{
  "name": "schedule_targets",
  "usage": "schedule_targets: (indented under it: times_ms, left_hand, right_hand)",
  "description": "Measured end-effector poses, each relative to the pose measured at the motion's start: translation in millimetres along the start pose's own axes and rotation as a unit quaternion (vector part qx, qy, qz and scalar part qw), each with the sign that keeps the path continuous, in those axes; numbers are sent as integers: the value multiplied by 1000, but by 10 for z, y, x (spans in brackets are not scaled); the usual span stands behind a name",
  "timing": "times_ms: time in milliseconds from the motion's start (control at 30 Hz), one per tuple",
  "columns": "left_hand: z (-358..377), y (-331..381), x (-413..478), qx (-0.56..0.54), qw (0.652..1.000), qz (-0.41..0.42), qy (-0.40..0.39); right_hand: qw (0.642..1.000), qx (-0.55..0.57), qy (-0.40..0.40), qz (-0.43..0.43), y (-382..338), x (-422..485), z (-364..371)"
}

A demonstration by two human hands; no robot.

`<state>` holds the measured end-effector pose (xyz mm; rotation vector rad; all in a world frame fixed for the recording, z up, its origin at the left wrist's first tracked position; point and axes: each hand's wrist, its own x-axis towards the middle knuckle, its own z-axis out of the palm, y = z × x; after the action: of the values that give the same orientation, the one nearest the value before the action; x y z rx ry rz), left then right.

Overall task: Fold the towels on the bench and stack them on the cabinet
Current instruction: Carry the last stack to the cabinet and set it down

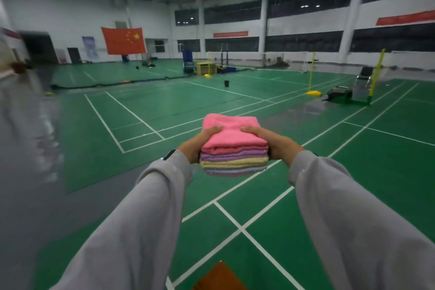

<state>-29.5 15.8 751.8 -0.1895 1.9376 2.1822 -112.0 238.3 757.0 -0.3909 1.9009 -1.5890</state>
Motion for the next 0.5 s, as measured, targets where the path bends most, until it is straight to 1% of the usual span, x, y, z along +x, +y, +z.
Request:
schedule_targets:
  times_ms: [133, 267, 400, 500]
  left_hand:
    - [-801, 242, -116, -14, 999, 12, 50]
    - [-1630, 425, -300, -5, 994, 36, 106]
    - [-2403, 484, -655, -21, 984, 51, 169]
    - [-2993, 482, -1026, -32, 968, 66, 239]
  right_hand:
    - [999, -7, -48, -12, -393, 679, 582]
    - [994, -34, -97, -38, -798, 1331, 1223]
    - [986, -50, -151, -39, -1122, 1907, 2023]
    - [977, -70, -194, -54, -1305, 2254, 2729]
